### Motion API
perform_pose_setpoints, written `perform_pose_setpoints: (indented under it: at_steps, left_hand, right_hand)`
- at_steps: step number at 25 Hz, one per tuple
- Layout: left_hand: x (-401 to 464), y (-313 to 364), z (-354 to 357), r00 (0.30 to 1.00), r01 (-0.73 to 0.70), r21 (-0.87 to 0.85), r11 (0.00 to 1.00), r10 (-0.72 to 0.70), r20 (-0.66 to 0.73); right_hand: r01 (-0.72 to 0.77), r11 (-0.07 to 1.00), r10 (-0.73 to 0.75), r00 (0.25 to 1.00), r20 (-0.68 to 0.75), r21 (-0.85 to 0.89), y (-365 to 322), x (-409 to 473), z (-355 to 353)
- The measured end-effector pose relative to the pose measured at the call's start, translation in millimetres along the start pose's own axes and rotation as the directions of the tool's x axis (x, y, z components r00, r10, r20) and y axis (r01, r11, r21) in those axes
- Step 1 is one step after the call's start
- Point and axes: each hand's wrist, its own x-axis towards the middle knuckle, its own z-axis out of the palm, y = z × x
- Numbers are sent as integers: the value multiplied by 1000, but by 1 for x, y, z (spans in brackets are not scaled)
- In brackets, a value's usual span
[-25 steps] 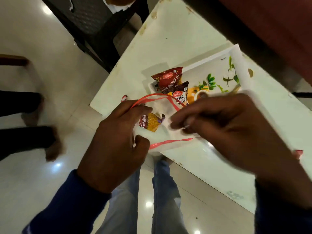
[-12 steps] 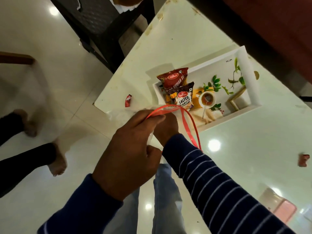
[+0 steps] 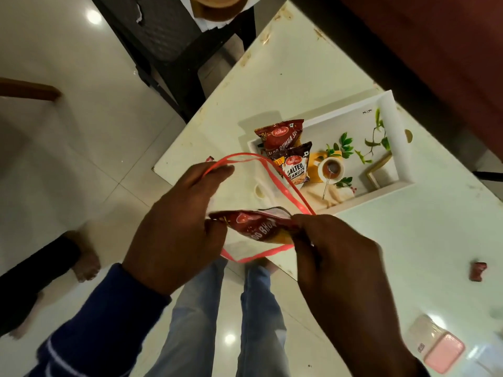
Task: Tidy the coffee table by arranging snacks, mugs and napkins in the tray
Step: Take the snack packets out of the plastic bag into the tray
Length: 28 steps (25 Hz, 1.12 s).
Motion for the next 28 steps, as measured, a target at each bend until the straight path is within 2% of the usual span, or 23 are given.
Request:
perform_pose_setpoints:
  at_steps: [3,6,9,12,15,19,24,26,28]
  left_hand:
    - [2,-8,-3,1000,13,44,999,-11,-29]
    - [-1,-8,-4,999,-1,37,999,2,-36]
    - [-5,-2,-7,999,-45,34,998,45,-9]
    - [-7,3,-8,998,-56,45,997,54,30]
    - [-8,7,-6,996,-58,52,997,54,71]
    - [-9,11,-6,995,-57,78,995,50,89]
    - [-8,15,-5,993,-99,66,993,94,66]
    - [-8,14,-3,995,-95,51,994,93,43]
    - [-7,12,-3,996,-94,53,994,93,12]
  right_hand:
    - [-80,979,107,984,-143,186,25,-3,-40]
    - [-203,902,280,947,-160,381,75,14,-62]
    - [-244,916,289,952,-101,319,130,46,-36]
    - [-254,952,238,965,105,172,177,71,20]
    - [-181,982,157,948,275,61,205,84,74]
    - [-201,979,173,922,347,46,221,100,116]
    - [-275,960,248,927,281,60,216,102,123]
    - [-323,943,308,938,161,81,207,94,110]
    - [-320,926,324,946,13,199,188,80,88]
